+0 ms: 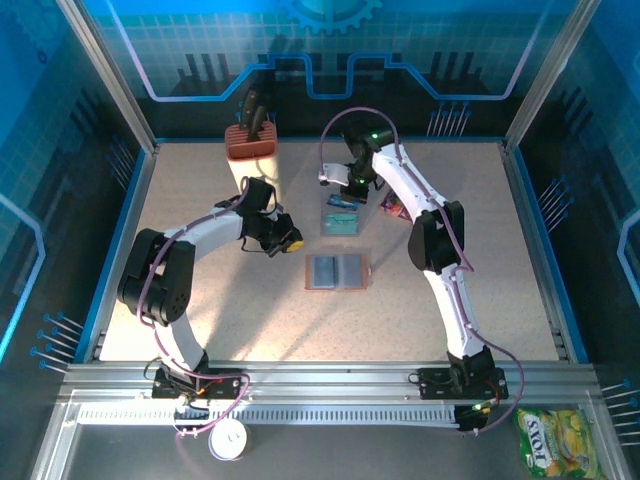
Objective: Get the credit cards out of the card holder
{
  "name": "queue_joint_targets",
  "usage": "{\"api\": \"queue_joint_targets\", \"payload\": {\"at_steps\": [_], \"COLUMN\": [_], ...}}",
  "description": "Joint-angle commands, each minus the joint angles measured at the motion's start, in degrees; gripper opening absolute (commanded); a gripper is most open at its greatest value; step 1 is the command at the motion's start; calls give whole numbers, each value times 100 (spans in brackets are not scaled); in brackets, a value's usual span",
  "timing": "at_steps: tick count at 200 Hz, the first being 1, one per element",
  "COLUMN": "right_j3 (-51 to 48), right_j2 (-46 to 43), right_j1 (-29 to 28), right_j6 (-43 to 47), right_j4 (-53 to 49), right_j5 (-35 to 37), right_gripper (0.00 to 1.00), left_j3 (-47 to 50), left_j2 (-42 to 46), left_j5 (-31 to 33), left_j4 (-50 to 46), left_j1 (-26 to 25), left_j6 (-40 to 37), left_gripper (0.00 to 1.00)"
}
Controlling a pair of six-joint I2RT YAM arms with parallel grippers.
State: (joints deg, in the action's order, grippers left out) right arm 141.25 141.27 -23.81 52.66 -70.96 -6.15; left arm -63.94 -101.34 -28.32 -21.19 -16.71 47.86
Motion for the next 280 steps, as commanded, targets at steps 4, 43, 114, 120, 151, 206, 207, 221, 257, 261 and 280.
{"api": "queue_joint_targets", "payload": {"at_steps": [4, 43, 114, 120, 151, 206, 207, 221, 257, 261, 280], "right_j3": [140, 132, -154, -172, -391, -1984, -2012, -2505, -3920, -4085, -4754], "right_j2": [138, 34, -146, -153, -318, -1361, -1381, -1717, -2671, -2777, -3179], "right_j1": [20, 30, -14, -30, -88, -184, -189, -224, -311, -311, -342], "right_j6": [63, -120, -476, -517, -858, -2190, -2221, -2664, -3906, -4058, -4776], "right_j4": [-19, 346, 830, 829, 887, 1852, 1868, 2186, 3192, 3305, 3716], "right_j5": [296, 588, 486, 471, 264, 11, 6, -44, -163, -134, 9], "right_gripper": [12, 20, 18, 17, 14, 16, 16, 16, 21, 21, 19], "left_j3": [-32, -30, 127, 133, 128, 222, 223, 288, 517, 550, 699], "left_j2": [-71, -49, 29, 35, 2, -41, -42, 2, 143, 162, 219], "left_j5": [-83, -73, -86, -88, -152, -253, -257, -254, -242, -237, -235], "left_j4": [-109, -100, 27, 41, 130, 429, 435, 498, 692, 715, 821], "left_j1": [49, 54, 54, 54, 54, 11, 10, -8, -56, -60, -86], "left_j6": [-48, -46, 24, 22, 57, 180, 180, 189, 218, 219, 203], "left_gripper": [8, 8, 8, 8, 8, 8, 8, 8, 8, 8, 8]}}
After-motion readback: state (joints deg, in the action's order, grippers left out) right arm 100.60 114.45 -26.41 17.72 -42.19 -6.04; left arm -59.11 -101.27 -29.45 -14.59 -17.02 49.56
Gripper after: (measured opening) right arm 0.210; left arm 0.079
